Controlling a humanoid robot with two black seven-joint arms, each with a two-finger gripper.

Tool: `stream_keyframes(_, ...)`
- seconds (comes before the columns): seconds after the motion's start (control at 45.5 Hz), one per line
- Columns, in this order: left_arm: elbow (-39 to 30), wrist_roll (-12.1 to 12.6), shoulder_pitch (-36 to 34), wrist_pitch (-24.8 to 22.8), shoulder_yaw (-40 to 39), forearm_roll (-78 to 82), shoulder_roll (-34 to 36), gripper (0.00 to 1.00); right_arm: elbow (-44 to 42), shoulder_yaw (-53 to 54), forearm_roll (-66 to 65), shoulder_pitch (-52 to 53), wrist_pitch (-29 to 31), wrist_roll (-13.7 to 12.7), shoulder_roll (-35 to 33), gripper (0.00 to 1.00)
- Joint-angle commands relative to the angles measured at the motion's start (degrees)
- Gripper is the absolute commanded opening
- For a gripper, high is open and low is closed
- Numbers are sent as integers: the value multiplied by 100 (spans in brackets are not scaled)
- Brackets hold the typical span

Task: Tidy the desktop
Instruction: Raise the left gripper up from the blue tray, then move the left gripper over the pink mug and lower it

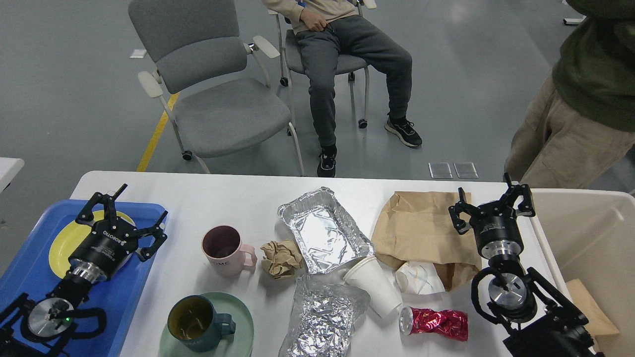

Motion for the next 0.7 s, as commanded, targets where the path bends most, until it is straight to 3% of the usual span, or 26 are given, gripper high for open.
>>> stream_keyframes(0.0,462,-19,-889,-79,1641,17,682,97,1,0,-6,0,7,0,0,100)
stream_keyframes(0.088,515,-19,-1680,-88,3135,17,1051,97,1,0,3,0,-2,0,0,100)
stream_keyframes(0.11,523,-27,-2108,-79,3861,17,1191,97,1,0,-6,0,-2,0,0,100)
stream_keyframes(0.263,497,-19,-3359,-79,6124,26,1465,97,9,0,-6,0,-2,0,0,100)
stream_keyframes(0.439,339,60,-4967,-88,8453,35,1289,97,1,0,-6,0,7,0,0,100)
stream_keyframes(0.571,-267,78,-6259,-70,10185,35,1167,97,9,0,3,0,-2,0,0,100)
stream_keyframes(0.681,-671,52,-7375,-79,11433,35,614,97,9,0,3,0,-2,0,0,100)
